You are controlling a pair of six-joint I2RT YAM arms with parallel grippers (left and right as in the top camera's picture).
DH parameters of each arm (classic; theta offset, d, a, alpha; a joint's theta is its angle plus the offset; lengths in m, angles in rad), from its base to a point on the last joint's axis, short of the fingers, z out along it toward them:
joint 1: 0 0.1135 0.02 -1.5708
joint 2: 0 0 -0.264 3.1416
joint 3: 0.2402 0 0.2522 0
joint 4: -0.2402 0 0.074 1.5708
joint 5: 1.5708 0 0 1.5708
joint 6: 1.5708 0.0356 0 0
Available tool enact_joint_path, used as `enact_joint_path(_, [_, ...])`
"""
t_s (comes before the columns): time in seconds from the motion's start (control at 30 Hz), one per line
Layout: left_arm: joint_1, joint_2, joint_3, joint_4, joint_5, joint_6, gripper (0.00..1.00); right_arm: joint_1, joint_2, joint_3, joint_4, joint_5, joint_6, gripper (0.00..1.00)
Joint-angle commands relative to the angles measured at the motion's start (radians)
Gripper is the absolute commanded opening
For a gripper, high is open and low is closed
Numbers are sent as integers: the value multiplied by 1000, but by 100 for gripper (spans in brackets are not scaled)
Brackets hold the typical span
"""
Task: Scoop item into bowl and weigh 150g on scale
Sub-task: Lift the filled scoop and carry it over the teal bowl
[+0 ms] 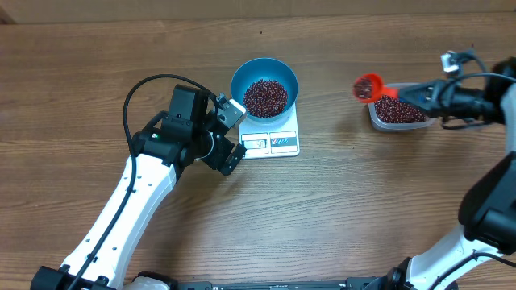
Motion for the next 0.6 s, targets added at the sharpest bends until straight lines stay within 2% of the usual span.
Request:
enact_joint_path(0.0, [5,-21,-3,2,2,-10,100,89,4,-4,5,-62,-15,4])
enact_joint_path(0.17, [5,-21,-3,2,2,-10,99,205,4,4,32,-61,9,4])
enact_joint_path(0.3, [5,-21,-3,2,2,-10,100,293,4,28,138,-28,160,4])
enact_joint_path(0.4, [5,-21,-3,2,2,-10,100,373,4,72,244,78,316,4])
enact_joint_path(0.57, [5,-21,-3,2,2,-10,99,528,4,208,340,398,503,4])
